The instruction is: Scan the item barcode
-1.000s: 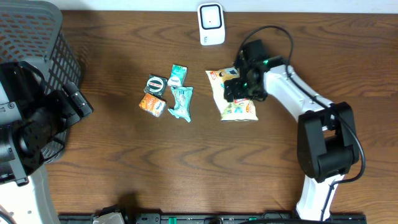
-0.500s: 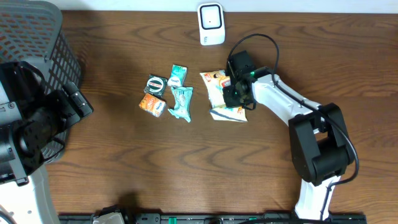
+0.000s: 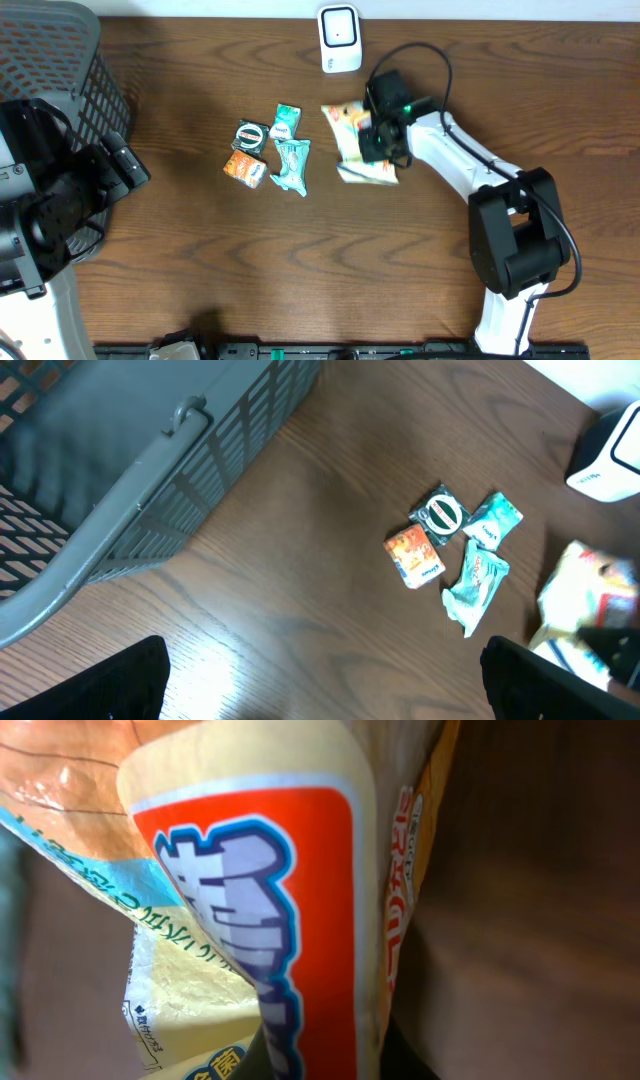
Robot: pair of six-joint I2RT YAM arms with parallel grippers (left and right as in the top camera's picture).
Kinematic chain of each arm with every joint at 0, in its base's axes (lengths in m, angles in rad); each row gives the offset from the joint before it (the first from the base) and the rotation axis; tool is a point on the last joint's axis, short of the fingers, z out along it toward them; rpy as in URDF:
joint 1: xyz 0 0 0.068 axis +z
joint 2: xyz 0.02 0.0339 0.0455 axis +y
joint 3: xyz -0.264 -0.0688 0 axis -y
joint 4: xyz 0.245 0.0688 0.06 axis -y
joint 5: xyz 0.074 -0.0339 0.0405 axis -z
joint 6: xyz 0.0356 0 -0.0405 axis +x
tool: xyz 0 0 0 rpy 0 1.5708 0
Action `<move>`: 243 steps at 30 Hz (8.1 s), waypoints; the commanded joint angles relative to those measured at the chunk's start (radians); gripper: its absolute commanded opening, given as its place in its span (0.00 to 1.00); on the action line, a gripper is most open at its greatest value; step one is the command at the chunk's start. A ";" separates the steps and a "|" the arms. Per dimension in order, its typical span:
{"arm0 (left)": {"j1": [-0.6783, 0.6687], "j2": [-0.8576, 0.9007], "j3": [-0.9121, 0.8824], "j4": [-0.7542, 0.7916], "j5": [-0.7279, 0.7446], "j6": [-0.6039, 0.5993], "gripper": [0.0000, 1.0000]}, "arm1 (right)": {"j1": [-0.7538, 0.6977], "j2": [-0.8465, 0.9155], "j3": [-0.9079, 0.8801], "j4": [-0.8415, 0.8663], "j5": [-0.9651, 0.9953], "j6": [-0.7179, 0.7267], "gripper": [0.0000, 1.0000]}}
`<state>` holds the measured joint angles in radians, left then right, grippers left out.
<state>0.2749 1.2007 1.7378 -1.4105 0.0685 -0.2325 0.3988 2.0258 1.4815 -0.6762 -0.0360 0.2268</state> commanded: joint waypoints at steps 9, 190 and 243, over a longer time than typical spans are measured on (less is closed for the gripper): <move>0.005 0.000 -0.009 -0.002 -0.010 -0.002 0.98 | -0.006 -0.093 0.087 0.407 0.051 0.012 0.01; 0.005 0.000 -0.009 -0.002 -0.010 -0.002 0.97 | 0.363 0.162 0.336 -0.418 0.338 0.235 0.41; 0.005 0.000 -0.009 -0.002 -0.010 -0.002 0.98 | 0.415 0.180 0.115 -0.148 0.483 0.167 0.45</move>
<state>0.2749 1.2007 1.7378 -1.4105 0.0685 -0.2325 0.8234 2.2108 1.6440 -0.8486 0.4286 0.4049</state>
